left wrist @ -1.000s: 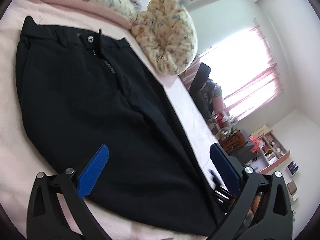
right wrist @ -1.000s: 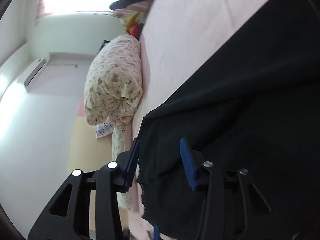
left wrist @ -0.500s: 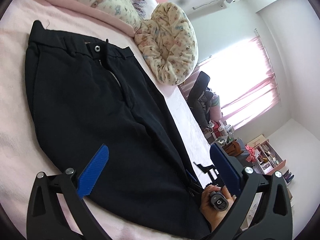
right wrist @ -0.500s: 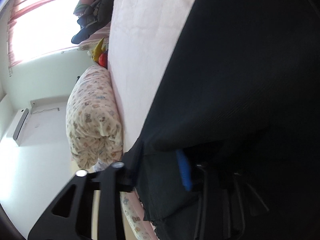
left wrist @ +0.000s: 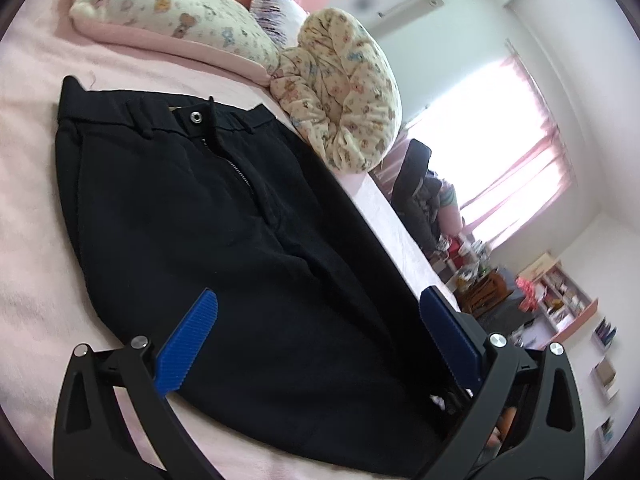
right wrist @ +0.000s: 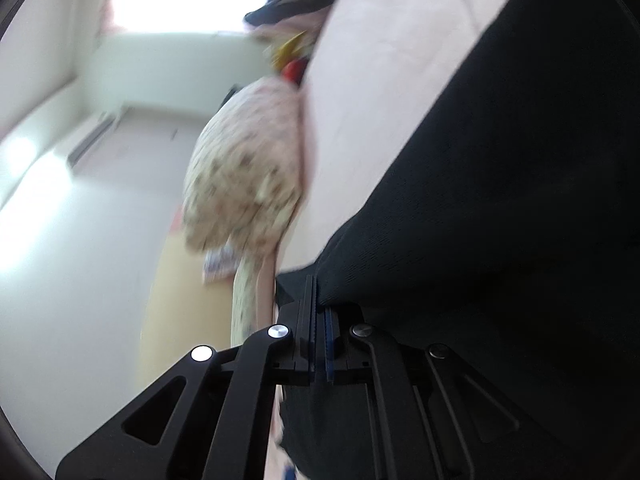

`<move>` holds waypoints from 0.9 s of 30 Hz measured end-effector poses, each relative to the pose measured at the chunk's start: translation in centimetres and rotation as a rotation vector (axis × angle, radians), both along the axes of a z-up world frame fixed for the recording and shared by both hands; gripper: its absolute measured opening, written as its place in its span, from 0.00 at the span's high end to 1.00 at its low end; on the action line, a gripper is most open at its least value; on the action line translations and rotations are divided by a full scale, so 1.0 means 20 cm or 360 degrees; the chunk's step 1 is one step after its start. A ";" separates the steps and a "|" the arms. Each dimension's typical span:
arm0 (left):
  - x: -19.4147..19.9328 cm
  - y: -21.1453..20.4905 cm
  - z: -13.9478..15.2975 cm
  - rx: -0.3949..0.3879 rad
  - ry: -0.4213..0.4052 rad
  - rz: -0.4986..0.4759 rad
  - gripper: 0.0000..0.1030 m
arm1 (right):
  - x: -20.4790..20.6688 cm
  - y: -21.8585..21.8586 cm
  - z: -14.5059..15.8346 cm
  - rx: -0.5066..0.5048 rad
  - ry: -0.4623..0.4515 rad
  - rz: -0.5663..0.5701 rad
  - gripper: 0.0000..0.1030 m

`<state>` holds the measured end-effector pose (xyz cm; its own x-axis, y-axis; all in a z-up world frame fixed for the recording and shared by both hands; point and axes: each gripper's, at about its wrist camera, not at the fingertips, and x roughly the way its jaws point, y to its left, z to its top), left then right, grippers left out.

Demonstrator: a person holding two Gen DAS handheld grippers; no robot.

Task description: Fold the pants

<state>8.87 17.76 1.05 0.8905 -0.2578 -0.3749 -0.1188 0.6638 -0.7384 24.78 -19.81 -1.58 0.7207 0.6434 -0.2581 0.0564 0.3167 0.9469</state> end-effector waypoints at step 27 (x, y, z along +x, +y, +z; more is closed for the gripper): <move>1.22 0.03 0.17 0.0007 0.0535 -0.0114 0.10 | -0.38 0.14 -0.32 -0.0215 -0.0230 0.0165 0.98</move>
<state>33.34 18.34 4.42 0.6966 -0.3132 -0.6456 -0.3079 0.6823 -0.6631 17.28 -17.04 -8.00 0.6883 0.6825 -0.2460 -0.1161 0.4384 0.8912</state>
